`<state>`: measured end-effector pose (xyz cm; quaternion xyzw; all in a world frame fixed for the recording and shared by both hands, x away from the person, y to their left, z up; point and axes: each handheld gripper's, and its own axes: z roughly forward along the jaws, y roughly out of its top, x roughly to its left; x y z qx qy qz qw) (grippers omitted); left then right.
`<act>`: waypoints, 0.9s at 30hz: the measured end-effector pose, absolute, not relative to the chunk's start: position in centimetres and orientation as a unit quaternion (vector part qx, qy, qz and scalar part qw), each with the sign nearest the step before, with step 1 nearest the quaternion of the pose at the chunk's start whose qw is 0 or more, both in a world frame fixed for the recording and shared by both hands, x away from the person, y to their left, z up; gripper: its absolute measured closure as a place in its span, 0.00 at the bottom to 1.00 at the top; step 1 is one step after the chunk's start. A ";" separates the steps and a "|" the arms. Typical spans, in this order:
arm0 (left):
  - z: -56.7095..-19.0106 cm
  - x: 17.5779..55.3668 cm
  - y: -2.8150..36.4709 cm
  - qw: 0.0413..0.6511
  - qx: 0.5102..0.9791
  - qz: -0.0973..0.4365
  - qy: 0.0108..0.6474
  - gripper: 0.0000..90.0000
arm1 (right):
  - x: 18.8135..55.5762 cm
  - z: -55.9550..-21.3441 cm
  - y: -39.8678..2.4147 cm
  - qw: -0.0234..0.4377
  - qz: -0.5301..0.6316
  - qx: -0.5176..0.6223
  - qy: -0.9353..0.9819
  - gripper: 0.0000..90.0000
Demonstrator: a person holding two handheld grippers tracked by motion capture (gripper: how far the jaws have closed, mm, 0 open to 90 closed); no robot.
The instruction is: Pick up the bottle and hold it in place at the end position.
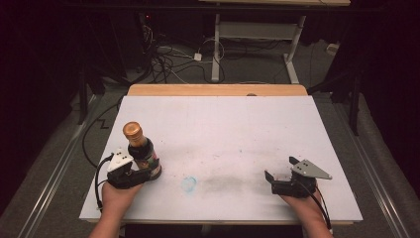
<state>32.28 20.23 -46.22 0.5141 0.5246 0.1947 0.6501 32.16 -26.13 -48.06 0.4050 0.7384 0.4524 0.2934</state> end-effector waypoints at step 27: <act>-45.2 32.8 17.0 0.659 0.541 0.184 0.488 0.32 | 32.1 -48.1 -26.3 0.291 0.458 0.401 0.738 0.01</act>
